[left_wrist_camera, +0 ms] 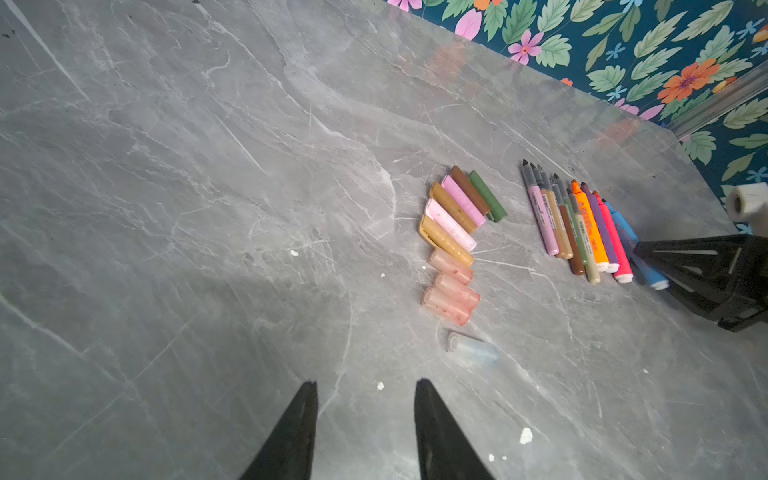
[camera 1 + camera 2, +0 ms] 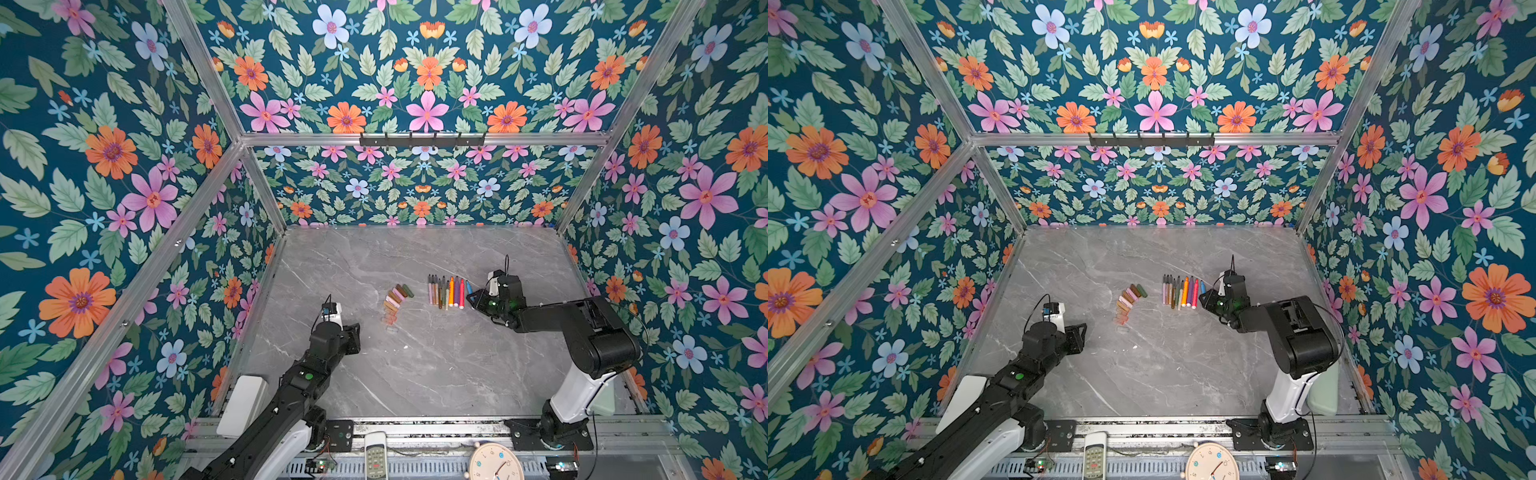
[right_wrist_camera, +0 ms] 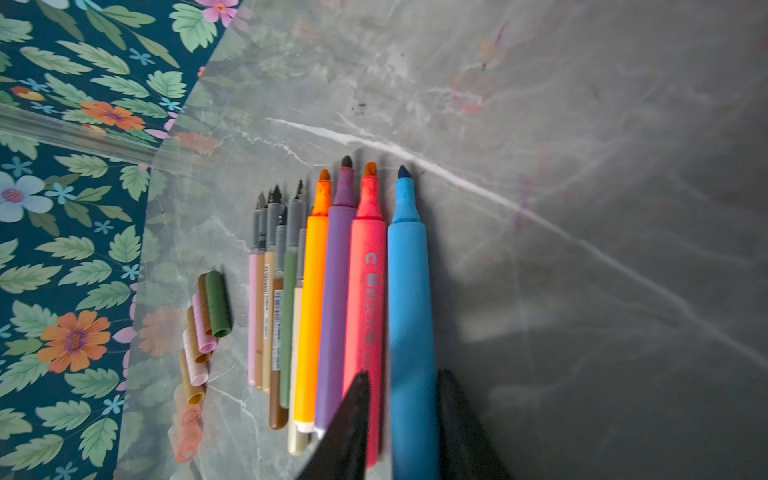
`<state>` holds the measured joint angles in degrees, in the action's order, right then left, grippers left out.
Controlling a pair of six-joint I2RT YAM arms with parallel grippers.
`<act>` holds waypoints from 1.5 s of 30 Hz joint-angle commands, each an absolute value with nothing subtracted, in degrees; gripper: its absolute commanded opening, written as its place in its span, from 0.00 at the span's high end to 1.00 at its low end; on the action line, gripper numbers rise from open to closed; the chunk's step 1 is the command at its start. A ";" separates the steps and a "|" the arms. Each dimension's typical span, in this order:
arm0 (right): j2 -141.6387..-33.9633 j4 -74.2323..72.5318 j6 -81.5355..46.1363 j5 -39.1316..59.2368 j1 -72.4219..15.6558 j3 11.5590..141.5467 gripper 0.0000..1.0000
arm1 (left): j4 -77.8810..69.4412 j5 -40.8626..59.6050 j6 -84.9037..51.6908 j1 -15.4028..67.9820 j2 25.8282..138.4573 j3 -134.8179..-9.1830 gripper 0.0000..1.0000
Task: Open the pen caps
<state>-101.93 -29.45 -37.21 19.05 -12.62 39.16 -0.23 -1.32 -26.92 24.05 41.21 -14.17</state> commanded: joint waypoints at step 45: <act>-97.78 -7.67 -27.34 22.51 -44.75 48.78 0.55 | -1.14 -1.84 -26.81 24.02 40.63 -14.24 0.58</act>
